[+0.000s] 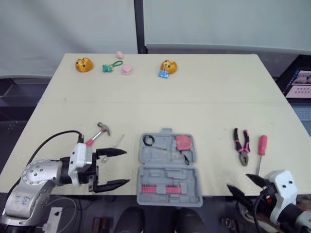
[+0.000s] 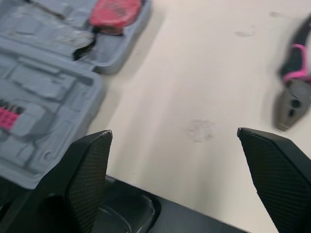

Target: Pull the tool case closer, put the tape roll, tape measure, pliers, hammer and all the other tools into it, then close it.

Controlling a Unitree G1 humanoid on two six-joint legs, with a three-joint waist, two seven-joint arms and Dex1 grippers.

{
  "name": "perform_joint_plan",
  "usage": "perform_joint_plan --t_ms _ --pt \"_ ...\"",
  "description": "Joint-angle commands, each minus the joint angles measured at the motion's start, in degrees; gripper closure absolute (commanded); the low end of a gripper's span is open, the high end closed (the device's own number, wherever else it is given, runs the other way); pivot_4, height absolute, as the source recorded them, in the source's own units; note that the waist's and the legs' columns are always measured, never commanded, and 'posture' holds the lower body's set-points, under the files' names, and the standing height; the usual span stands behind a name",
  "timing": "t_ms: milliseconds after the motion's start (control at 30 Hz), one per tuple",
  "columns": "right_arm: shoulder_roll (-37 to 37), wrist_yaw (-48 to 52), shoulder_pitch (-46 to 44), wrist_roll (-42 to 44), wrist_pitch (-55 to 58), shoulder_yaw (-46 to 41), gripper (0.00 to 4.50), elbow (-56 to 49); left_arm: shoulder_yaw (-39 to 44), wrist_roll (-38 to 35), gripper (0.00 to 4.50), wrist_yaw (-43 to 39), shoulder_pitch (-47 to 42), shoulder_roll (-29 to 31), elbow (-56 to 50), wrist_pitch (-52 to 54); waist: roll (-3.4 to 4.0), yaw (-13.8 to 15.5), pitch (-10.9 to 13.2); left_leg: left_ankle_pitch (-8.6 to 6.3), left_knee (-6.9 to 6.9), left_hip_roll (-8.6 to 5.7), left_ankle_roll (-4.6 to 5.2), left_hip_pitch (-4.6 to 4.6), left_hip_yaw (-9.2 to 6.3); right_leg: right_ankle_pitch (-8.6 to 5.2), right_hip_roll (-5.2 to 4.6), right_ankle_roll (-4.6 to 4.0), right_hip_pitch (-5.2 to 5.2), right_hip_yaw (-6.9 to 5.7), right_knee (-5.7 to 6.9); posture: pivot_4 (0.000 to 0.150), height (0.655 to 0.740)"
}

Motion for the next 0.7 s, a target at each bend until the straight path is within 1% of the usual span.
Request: perform_joint_plan --t_ms 33,233,300,467,700 --pt "1.38 -6.40 -1.02 0.41 4.10 -3.13 0.06 -2.78 -1.69 0.73 0.00 -2.25 -2.83 0.48 0.95 -2.09 0.01 0.04 -0.01 0.00 0.00 0.00 0.00 -0.01 0.00 0.00 0.00 0.00 0.00 0.00 0.00 0.150 0.6677" --pt "2.22 -13.70 -8.02 1.44 11.67 -3.17 0.06 -1.36 -4.77 2.61 0.00 -2.02 -6.68 -1.35 3.14 -3.88 0.04 0.00 -0.02 0.00 0.02 -0.01 0.00 -0.03 0.05 0.00 0.00 0.00 -0.08 0.06 0.04 0.150 0.6677" --pt "2.43 -16.19 -11.85 2.19 15.04 -3.02 0.06 -0.05 -4.84 2.24 0.00 -0.65 -7.08 -1.73 3.29 -2.23 0.04 -0.04 -0.03 0.01 0.01 -0.01 0.00 -0.03 0.07 0.00 0.01 -0.01 -0.12 0.08 0.09 0.150 0.6677" --pt "2.14 -19.42 -19.65 3.33 21.43 -2.64 0.06 3.51 -4.31 1.97 0.00 0.98 -6.73 -1.54 2.76 -0.69 0.04 -0.07 -0.03 0.03 0.03 -0.02 0.00 -0.08 0.14 -0.01 0.00 -0.02 -0.24 0.16 0.26 0.150 0.6677" --pt "1.02 -21.94 -28.26 2.09 26.78 -1.78 0.06 11.33 -3.66 3.71 0.00 1.70 -5.09 -1.51 2.27 -3.99 0.05 -0.07 -0.03 0.05 0.06 -0.06 0.03 -0.11 0.19 -0.01 -0.02 -0.02 -0.29 0.20 0.30 0.150 0.6677"
